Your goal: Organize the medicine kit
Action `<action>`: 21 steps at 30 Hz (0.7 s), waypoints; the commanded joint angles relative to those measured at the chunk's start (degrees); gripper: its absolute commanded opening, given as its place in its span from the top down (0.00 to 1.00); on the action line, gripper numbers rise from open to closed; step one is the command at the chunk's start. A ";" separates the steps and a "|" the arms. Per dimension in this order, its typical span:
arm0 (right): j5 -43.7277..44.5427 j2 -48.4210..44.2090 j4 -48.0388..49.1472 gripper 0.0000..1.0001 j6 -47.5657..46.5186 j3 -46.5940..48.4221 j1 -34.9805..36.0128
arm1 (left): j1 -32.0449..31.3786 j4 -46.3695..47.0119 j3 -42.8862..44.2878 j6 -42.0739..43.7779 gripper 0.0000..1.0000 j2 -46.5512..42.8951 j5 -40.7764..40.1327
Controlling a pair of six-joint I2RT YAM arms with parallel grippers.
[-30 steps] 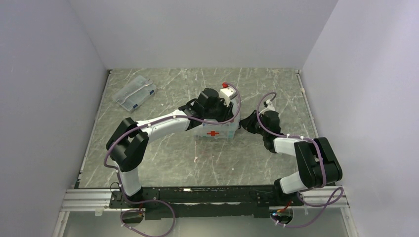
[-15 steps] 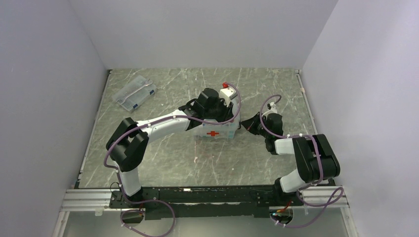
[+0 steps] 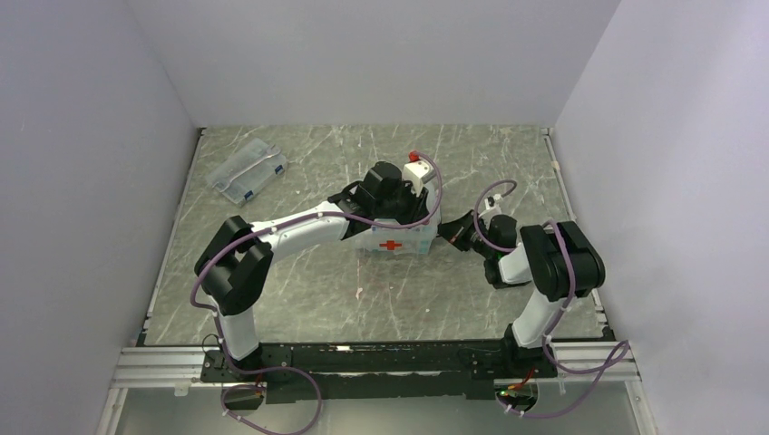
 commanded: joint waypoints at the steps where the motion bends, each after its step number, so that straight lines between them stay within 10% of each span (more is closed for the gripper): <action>1: -2.64 1.64 11.77 1.00 3.73 -0.89 -0.37 | -1.04 -13.13 -3.33 -0.63 0.71 2.06 1.76; 21: -1.17 -6.22 7.27 1.00 0.49 -1.73 -0.76 | -1.09 -12.94 -3.39 -0.76 0.72 2.45 1.93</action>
